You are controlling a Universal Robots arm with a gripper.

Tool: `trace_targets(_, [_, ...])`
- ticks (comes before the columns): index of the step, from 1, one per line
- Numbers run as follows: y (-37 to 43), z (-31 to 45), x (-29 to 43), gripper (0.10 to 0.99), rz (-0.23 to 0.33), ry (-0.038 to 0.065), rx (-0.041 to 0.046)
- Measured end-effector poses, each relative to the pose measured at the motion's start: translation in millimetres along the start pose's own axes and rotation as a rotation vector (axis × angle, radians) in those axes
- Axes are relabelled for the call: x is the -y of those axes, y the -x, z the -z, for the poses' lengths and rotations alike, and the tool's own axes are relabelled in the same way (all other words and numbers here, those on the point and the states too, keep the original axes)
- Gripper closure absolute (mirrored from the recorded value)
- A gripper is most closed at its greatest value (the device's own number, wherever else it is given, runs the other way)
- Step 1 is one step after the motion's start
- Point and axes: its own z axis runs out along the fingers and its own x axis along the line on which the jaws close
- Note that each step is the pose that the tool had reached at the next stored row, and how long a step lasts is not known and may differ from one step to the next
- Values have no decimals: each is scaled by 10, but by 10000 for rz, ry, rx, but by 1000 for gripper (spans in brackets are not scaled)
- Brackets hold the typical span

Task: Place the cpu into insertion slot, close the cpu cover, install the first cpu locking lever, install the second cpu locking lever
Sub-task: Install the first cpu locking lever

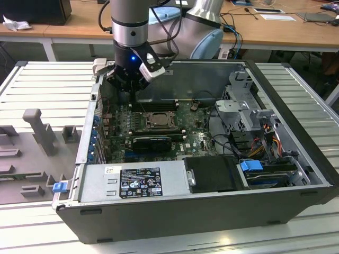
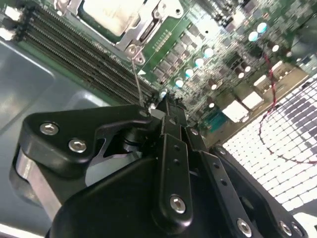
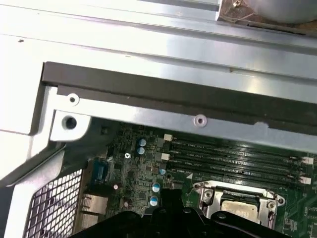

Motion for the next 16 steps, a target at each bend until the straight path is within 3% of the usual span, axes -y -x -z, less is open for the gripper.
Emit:
trace_targets(2, [2,0,-7,980,-216,1,42])
trace_targets(6, [23,0,-22,980,-232,6,49])
trace_targets(16, [174,3,0,980,-233,7,50])
